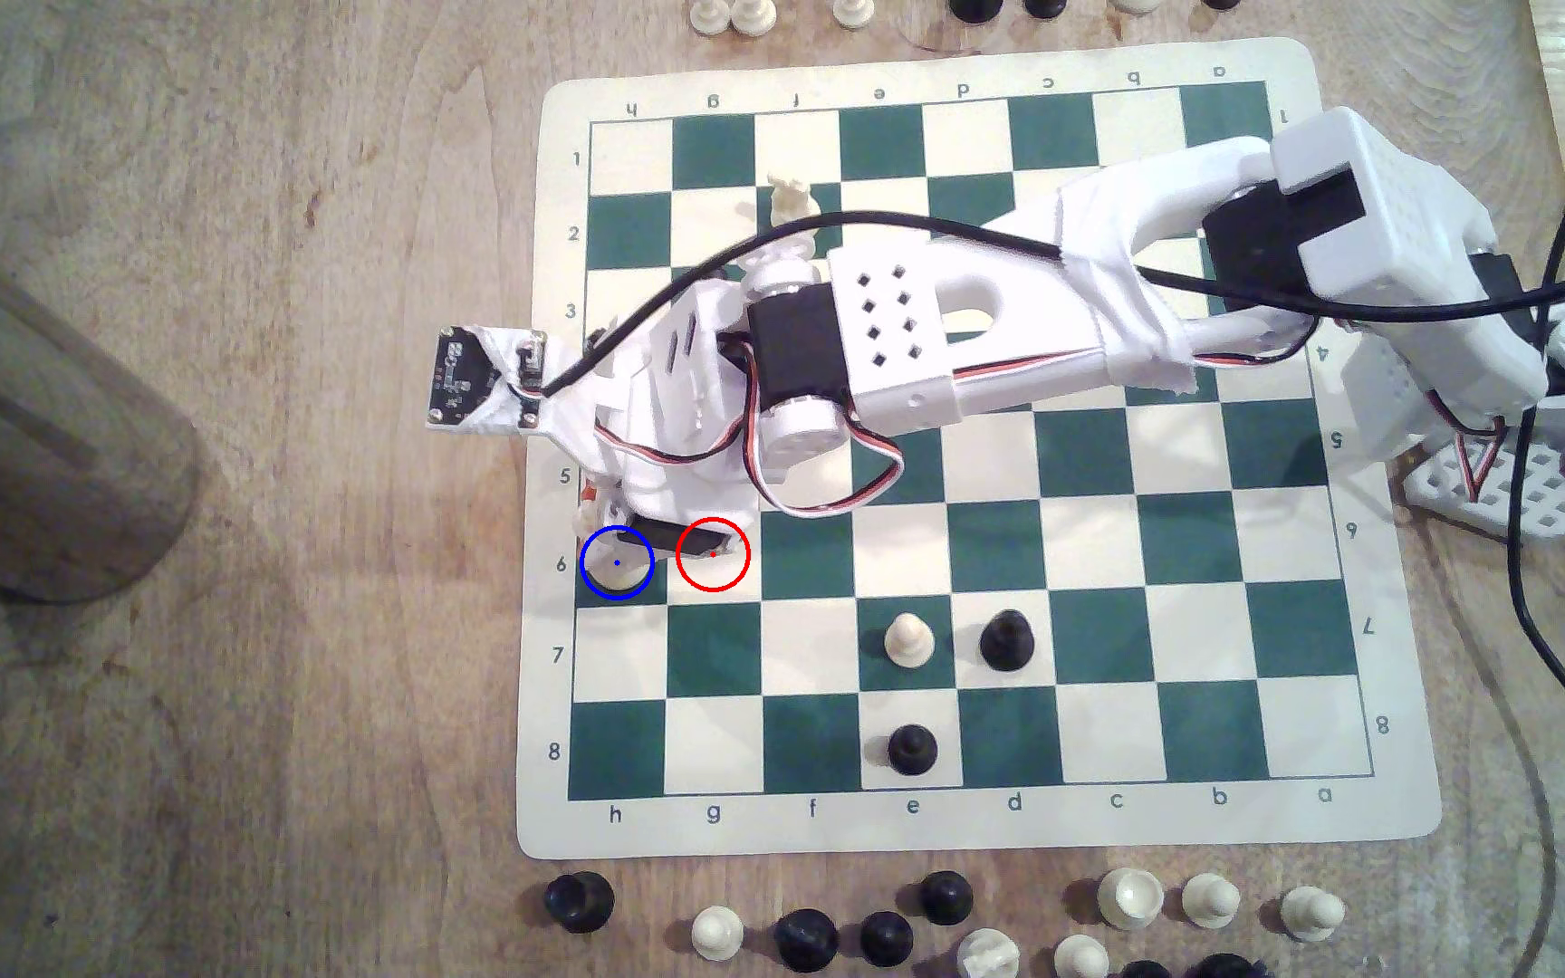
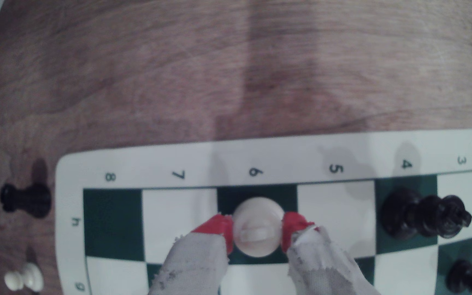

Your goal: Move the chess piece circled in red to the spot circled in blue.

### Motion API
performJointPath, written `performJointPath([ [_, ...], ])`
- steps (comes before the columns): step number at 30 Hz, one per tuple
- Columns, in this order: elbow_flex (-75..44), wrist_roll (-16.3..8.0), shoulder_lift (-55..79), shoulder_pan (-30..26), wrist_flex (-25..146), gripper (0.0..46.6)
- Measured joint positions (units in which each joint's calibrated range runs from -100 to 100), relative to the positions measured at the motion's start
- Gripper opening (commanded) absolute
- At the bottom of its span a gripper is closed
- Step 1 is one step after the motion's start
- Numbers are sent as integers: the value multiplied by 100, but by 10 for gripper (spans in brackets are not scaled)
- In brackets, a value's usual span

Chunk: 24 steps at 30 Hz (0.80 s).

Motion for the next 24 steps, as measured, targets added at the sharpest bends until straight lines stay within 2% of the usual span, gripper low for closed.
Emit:
performJointPath([
  [16,0,29,0,52,0,2],
  [18,0,29,0,52,0,22],
  [19,0,29,0,52,0,84],
  [23,-45,88,75,52,48,242],
  [24,-99,117,75,52,120,250],
])
